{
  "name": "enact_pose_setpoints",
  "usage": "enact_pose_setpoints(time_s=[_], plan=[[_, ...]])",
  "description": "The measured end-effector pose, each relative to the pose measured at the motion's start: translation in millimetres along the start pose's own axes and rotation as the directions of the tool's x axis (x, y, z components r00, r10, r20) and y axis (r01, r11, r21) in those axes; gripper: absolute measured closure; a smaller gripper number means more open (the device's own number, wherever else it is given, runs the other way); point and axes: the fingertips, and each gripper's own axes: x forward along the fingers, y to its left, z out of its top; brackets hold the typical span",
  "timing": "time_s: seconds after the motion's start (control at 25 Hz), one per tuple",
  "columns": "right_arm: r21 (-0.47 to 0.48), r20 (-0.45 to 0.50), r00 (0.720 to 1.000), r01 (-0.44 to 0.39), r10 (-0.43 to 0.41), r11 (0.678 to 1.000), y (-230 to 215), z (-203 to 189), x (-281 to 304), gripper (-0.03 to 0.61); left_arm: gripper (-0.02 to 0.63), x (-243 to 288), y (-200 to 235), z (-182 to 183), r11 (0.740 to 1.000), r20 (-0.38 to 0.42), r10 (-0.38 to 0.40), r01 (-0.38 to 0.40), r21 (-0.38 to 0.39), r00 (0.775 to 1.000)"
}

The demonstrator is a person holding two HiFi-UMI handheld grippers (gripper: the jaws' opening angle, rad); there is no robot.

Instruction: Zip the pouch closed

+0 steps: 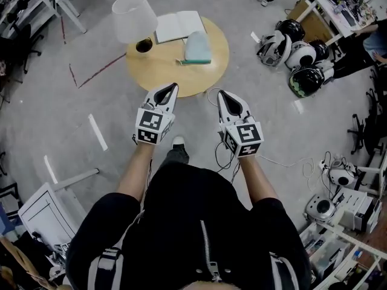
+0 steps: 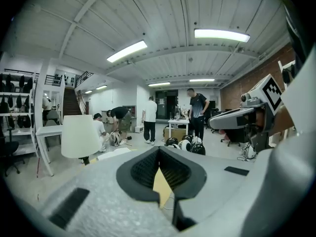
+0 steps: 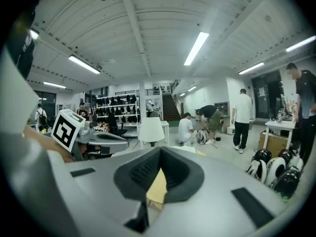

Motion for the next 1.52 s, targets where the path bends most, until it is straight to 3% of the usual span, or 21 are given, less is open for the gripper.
enact_pose_setpoints(time_s=[0.24, 0.56, 0.76, 1.2, 1.52], plan=[[0.008, 0.012, 0.999, 0.03, -0.03, 1.0, -6.0, 23.9, 69.0, 0.575, 0.607, 38.3, 62.8, 2.6, 0.999, -0.01, -0.036, 0.036, -0.011, 0.999], [0.027, -0.005, 0.999, 0.05, -0.049, 0.998, -37.2, 25.2, 125.5, 0.575, 0.607, 90.9, 97.9, 0.1, 0.998, -0.031, -0.067, 0.066, -0.023, 0.997], [0.047, -0.01, 0.999, 0.044, -0.044, 0.998, -69.8, 21.4, 156.8, 0.575, 0.607, 127.0, 112.1, -3.6, 0.998, -0.066, -0.063, 0.061, -0.028, 0.996], [0.029, 0.025, 1.0, -0.013, 0.012, 0.999, -157.3, 59.9, 244.4, 0.575, 0.607, 223.7, 153.9, 32.8, 1.0, -0.064, -0.005, 0.003, -0.028, 0.998], [-0.048, -0.008, 1.0, 0.004, -0.004, 0.999, -179.6, 80.3, 294.3, 0.575, 0.607, 256.9, 187.8, 51.1, 0.999, -0.046, 0.017, -0.018, -0.041, 0.999]])
